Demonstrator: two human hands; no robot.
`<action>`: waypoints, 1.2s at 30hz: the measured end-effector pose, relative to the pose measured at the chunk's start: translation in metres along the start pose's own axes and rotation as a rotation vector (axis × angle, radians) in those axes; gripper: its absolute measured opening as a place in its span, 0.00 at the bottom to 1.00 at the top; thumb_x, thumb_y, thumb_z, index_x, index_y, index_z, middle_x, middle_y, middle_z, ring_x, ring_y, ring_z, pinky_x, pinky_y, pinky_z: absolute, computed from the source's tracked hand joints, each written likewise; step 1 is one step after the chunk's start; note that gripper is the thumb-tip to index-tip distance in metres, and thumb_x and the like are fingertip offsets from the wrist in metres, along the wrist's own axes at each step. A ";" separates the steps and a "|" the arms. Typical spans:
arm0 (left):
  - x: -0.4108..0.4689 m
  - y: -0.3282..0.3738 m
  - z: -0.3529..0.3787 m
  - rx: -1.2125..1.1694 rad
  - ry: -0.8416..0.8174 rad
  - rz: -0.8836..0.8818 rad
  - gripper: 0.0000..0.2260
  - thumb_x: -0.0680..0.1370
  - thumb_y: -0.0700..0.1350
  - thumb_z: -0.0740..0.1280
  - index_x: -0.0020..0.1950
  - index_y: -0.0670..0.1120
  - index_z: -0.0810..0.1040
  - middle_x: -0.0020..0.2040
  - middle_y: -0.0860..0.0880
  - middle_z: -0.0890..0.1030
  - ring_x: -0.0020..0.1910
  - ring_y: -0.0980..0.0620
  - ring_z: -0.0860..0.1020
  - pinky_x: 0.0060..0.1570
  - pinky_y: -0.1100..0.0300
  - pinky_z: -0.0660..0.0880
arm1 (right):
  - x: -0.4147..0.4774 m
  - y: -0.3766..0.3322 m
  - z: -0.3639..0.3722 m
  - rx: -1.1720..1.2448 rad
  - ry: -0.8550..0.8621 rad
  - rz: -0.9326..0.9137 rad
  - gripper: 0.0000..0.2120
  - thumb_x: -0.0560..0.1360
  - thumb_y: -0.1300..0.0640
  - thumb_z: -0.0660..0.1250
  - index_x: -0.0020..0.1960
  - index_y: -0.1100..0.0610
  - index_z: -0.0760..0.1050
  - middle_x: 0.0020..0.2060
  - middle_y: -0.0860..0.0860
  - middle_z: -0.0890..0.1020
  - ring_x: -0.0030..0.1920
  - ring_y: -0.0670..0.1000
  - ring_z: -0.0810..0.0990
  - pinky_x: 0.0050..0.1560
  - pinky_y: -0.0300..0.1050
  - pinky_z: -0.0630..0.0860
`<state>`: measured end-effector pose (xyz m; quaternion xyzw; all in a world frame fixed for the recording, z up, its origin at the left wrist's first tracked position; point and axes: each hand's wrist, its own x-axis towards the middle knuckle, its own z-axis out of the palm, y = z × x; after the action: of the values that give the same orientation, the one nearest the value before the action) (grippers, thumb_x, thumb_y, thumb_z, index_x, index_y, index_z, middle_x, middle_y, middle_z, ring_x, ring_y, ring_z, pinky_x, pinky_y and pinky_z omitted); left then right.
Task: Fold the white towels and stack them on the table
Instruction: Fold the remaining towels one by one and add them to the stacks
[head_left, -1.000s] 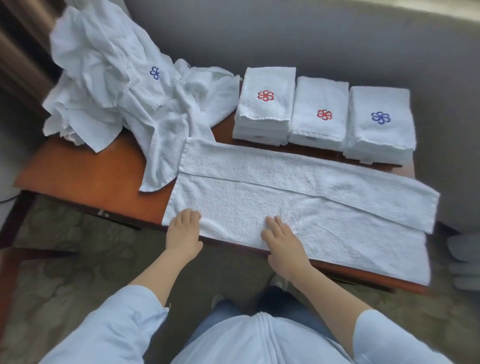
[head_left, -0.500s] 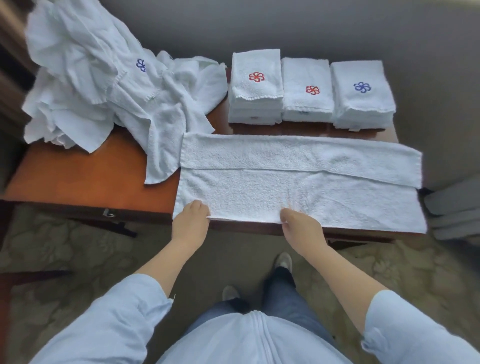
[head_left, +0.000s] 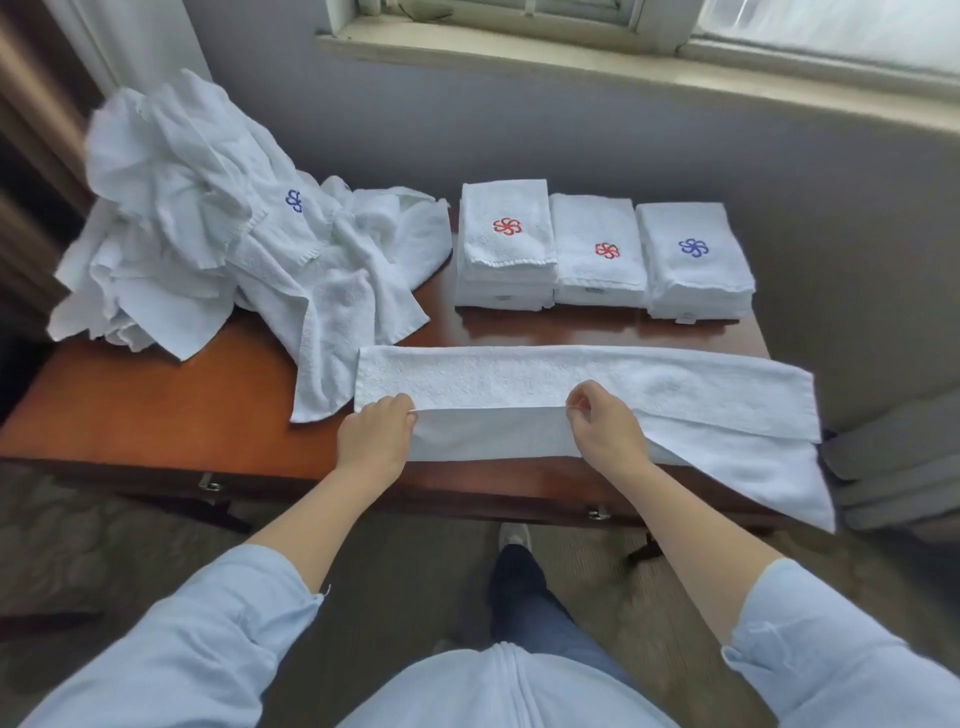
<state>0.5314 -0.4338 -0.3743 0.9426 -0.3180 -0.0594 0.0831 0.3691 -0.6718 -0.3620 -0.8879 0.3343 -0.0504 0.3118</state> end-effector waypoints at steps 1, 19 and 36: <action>0.009 -0.001 -0.003 0.008 0.017 0.004 0.09 0.84 0.47 0.56 0.51 0.47 0.74 0.47 0.50 0.79 0.44 0.46 0.78 0.42 0.51 0.73 | 0.010 -0.002 0.000 0.013 0.013 0.004 0.05 0.80 0.59 0.61 0.52 0.55 0.75 0.47 0.49 0.81 0.48 0.52 0.78 0.49 0.51 0.77; 0.138 0.001 0.038 0.171 0.008 -0.021 0.08 0.76 0.37 0.66 0.49 0.48 0.80 0.44 0.50 0.79 0.44 0.47 0.77 0.47 0.54 0.70 | 0.139 0.024 0.036 -0.122 -0.114 -0.040 0.06 0.75 0.62 0.62 0.45 0.55 0.77 0.40 0.47 0.81 0.44 0.51 0.77 0.44 0.49 0.73; 0.136 0.087 0.038 -0.118 -0.218 0.115 0.12 0.78 0.38 0.61 0.54 0.52 0.79 0.55 0.54 0.78 0.55 0.53 0.75 0.48 0.60 0.72 | 0.095 0.053 0.003 -0.163 -0.095 -0.132 0.19 0.74 0.57 0.69 0.65 0.53 0.75 0.60 0.48 0.77 0.62 0.52 0.74 0.62 0.45 0.69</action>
<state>0.5815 -0.5897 -0.4021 0.9042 -0.3745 -0.1753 0.1067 0.4138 -0.7604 -0.4070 -0.9318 0.2629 -0.0013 0.2503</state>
